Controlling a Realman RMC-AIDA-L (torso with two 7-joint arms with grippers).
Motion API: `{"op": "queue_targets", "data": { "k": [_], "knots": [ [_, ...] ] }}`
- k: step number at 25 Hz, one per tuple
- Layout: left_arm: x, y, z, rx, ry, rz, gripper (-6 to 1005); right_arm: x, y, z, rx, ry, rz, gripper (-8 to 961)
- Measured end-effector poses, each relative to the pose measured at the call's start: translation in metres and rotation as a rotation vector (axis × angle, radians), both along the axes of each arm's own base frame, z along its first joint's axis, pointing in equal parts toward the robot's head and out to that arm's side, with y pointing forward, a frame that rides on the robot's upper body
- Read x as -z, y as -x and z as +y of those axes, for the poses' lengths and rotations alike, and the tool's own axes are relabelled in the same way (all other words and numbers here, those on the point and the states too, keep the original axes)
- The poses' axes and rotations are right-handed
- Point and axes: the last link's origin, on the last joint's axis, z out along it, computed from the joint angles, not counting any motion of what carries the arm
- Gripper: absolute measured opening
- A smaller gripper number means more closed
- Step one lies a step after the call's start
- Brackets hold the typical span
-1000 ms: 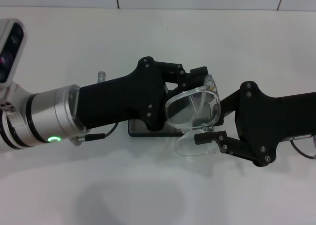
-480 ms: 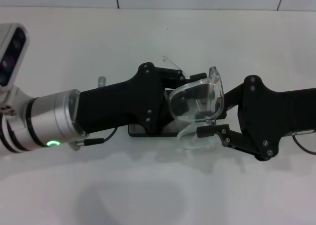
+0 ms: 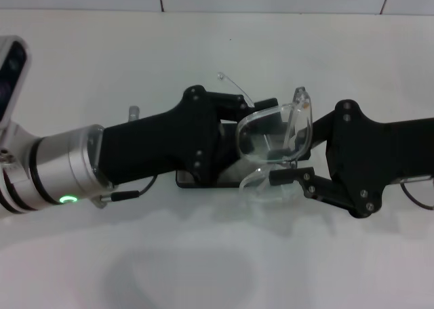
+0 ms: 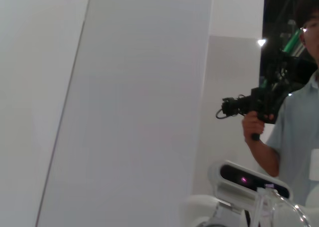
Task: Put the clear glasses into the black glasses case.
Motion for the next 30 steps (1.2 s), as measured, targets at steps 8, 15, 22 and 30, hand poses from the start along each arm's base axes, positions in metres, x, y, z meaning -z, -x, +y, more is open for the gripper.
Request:
{"op": "queue_targets", "data": {
  "k": [8,15,22,30],
  "knots": [
    [-0.041,0.035,0.009,-0.168,-0.204,-0.062,55,-0.005,-0.003,-0.006,-0.003,0.014,0.026,110],
    [-0.051,0.054,0.008,-0.266,-0.263,-0.065,55,-0.022,0.007,-0.018,-0.076,0.048,0.161,112],
    [-0.034,0.042,0.015,-0.235,-0.201,-0.038,55,-0.024,0.031,-0.029,-0.222,0.156,0.257,114],
    [-0.021,0.03,0.019,-0.198,-0.15,-0.031,55,-0.004,0.047,-0.025,-0.23,0.251,0.265,116]
  ]
}}
